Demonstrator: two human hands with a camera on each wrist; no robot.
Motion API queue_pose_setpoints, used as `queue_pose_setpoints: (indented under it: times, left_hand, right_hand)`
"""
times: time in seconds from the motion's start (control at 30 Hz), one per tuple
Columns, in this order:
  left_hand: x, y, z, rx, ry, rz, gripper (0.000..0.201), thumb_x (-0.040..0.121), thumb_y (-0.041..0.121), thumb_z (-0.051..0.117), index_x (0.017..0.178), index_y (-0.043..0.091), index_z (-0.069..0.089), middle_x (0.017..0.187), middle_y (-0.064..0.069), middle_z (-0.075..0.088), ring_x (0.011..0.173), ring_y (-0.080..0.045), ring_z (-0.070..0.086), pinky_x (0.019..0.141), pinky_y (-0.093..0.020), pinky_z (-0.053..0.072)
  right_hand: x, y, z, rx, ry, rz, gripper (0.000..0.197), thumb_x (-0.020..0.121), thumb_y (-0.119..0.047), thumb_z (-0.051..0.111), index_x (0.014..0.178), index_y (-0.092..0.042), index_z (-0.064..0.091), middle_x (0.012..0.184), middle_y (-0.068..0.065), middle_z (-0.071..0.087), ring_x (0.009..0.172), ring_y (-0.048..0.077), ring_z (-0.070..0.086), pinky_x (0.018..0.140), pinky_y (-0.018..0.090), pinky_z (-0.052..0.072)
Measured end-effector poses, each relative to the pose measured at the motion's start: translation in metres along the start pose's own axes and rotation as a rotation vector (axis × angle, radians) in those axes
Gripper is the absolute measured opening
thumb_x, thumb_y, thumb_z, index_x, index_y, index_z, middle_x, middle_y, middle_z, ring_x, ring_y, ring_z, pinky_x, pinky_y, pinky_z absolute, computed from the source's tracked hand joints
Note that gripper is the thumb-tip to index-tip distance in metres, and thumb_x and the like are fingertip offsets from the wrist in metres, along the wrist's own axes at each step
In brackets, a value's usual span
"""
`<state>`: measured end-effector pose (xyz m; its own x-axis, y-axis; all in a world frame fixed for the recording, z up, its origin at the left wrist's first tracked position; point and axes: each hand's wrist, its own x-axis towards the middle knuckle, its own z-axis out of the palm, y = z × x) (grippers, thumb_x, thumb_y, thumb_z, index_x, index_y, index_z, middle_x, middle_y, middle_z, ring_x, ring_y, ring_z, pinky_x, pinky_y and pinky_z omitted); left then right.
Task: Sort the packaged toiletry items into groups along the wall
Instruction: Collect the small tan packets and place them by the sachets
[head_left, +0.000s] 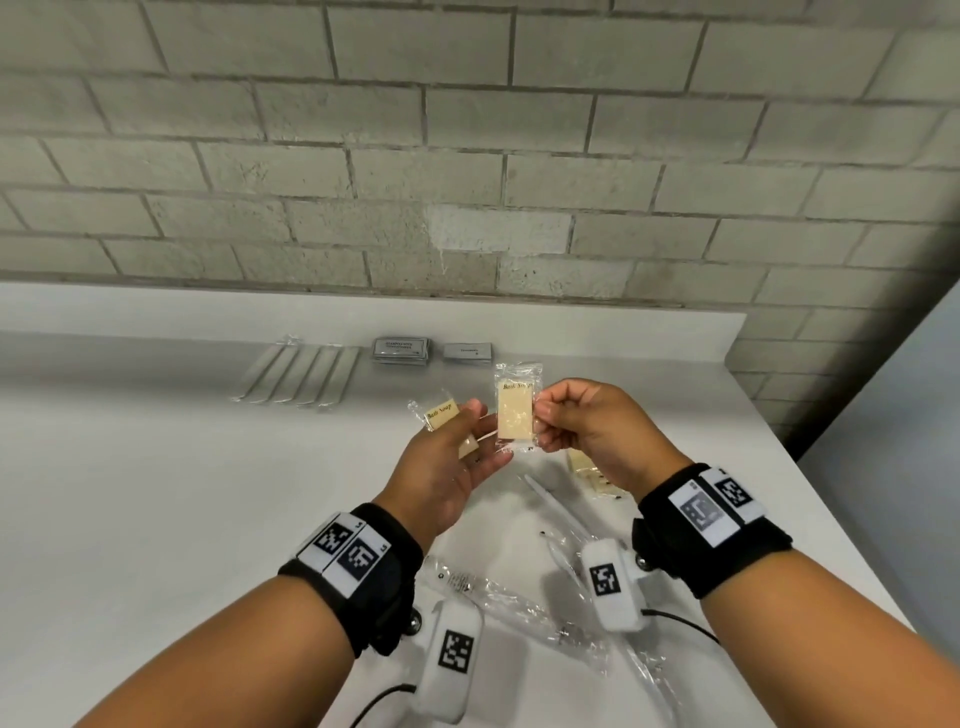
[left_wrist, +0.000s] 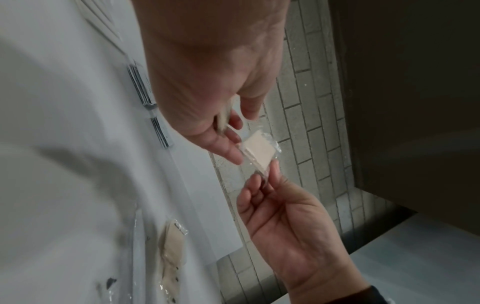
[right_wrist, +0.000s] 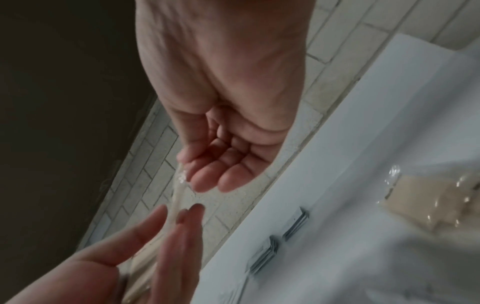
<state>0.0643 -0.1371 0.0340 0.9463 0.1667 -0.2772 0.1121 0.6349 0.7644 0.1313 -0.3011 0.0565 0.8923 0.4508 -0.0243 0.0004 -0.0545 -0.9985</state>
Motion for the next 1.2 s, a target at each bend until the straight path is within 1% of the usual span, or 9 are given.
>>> queue_pose_setpoints:
  times: [0.1,0.27,0.5,0.67,0.77,0.83,0.93,1.03,1.2]
  left_hand:
    - [0.0,0.001,0.0,0.109,-0.04,0.001,0.02,0.091,0.011,0.059,0.111,0.008,0.062,0.088,-0.006,0.068,0.072,-0.017,0.066,0.063,-0.026,0.057]
    - [0.001,-0.004,0.006,0.236,-0.053,0.019,0.011,0.088,0.005,0.062,0.096,0.012,0.063,0.08,-0.004,0.064,0.068,-0.014,0.064,0.068,-0.029,0.056]
    - [0.003,0.001,-0.002,-0.028,-0.203,-0.23,0.028,0.095,0.027,0.036,0.113,0.012,0.053,0.122,-0.018,0.064,0.103,-0.039,0.062,0.074,-0.043,0.057]
    - [0.003,0.005,-0.008,-0.061,-0.288,-0.256,0.044,0.092,0.024,0.032,0.121,0.006,0.06,0.118,-0.013,0.062,0.107,-0.036,0.061,0.08,-0.044,0.056]
    - [0.004,0.008,-0.009,-0.042,-0.299,-0.239,0.042,0.09,0.011,0.034,0.123,0.006,0.06,0.124,-0.012,0.058,0.112,-0.036,0.059,0.086,-0.047,0.053]
    - [0.005,0.005,-0.009,-0.006,-0.295,-0.215,0.045,0.09,-0.003,0.034,0.125,0.008,0.06,0.127,-0.01,0.056,0.118,-0.036,0.057,0.087,-0.046,0.053]
    - [0.005,0.001,-0.005,0.043,-0.332,-0.205,0.054,0.089,-0.013,0.033,0.13,0.013,0.057,0.129,-0.011,0.058,0.122,-0.035,0.055,0.089,-0.046,0.053]
    - [0.002,-0.002,-0.002,0.043,-0.395,-0.205,0.057,0.089,-0.014,0.035,0.135,0.016,0.052,0.127,-0.014,0.059,0.124,-0.037,0.053,0.09,-0.048,0.051]
    - [0.0,-0.001,-0.009,0.056,-0.386,-0.17,0.043,0.084,0.006,0.059,0.126,0.017,0.056,0.114,-0.013,0.064,0.112,-0.031,0.06,0.091,-0.051,0.049]
  right_hand:
    - [0.002,-0.001,-0.005,-0.066,-0.006,0.016,0.011,0.088,0.001,0.061,0.081,-0.007,0.065,0.06,0.002,0.065,0.052,0.013,0.06,0.057,0.027,0.049]
    - [-0.001,0.001,-0.008,-0.134,-0.052,0.081,0.016,0.081,0.002,0.07,0.084,-0.011,0.062,0.064,0.001,0.062,0.055,0.012,0.06,0.052,0.025,0.05]
    - [0.03,0.031,-0.067,-0.441,0.3,0.34,0.023,0.081,-0.001,0.072,0.097,-0.009,0.058,0.07,0.009,0.062,0.055,0.021,0.058,0.055,0.033,0.053]
    - [0.025,0.052,-0.072,-1.153,0.215,0.466,0.049,0.077,-0.022,0.072,0.122,-0.011,0.053,0.119,0.012,0.057,0.103,0.03,0.061,0.082,0.033,0.051]
    - [0.027,0.036,-0.058,-0.921,0.271,0.253,0.03,0.08,-0.027,0.072,0.106,-0.017,0.062,0.105,0.006,0.061,0.088,0.023,0.061,0.077,0.031,0.049]
    - [0.021,0.021,-0.038,-0.556,0.176,0.143,0.012,0.082,-0.027,0.071,0.083,-0.017,0.067,0.083,0.001,0.066,0.07,0.016,0.06,0.067,0.03,0.047]
    - [0.004,-0.003,-0.002,-0.301,-0.007,0.05,0.006,0.082,-0.018,0.073,0.082,-0.012,0.072,0.072,-0.005,0.07,0.059,0.005,0.06,0.057,0.018,0.044]
    - [-0.002,-0.003,0.017,-0.164,-0.046,0.019,0.003,0.081,0.0,0.07,0.079,-0.001,0.069,0.073,-0.002,0.069,0.057,0.006,0.064,0.058,0.018,0.051]
    - [-0.002,-0.004,0.012,-0.164,0.021,-0.024,0.005,0.081,0.001,0.07,0.079,-0.003,0.069,0.063,-0.001,0.067,0.05,0.004,0.059,0.055,0.014,0.046]
